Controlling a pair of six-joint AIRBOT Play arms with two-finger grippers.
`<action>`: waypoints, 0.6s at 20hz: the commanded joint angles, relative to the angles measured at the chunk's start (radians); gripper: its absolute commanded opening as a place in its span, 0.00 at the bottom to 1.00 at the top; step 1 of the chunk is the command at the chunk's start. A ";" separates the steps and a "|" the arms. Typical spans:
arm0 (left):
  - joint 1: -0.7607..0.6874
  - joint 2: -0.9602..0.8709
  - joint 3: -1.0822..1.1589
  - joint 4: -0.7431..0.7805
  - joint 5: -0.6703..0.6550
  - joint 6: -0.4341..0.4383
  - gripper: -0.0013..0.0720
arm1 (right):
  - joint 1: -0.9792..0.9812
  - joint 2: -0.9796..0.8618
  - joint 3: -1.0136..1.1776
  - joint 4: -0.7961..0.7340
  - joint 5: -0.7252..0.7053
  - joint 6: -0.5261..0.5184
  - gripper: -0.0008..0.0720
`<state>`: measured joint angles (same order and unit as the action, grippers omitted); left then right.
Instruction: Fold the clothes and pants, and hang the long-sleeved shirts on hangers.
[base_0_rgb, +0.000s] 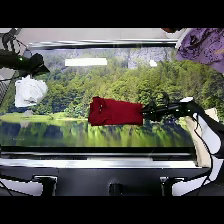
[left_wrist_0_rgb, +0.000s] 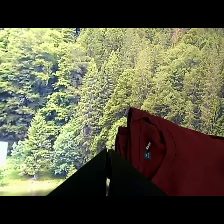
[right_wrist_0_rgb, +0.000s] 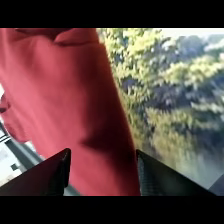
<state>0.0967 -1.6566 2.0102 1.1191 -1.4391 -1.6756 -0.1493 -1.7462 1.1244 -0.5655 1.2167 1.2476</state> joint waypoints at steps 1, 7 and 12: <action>-0.001 0.000 0.000 0.000 -0.002 -0.001 0.04 | 0.044 -0.018 -0.006 0.013 -0.082 -0.008 0.66; -0.001 0.000 0.000 0.000 -0.002 -0.001 0.04 | 0.061 -0.015 0.000 0.047 -0.078 -0.007 0.05; -0.001 0.000 -0.001 0.000 -0.002 -0.002 0.04 | 0.056 0.002 0.201 0.030 -0.020 0.094 0.05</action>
<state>0.0967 -1.6566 2.0102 1.1187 -1.4410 -1.6768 -0.0914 -1.7504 1.2198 -0.5228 1.1709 1.2736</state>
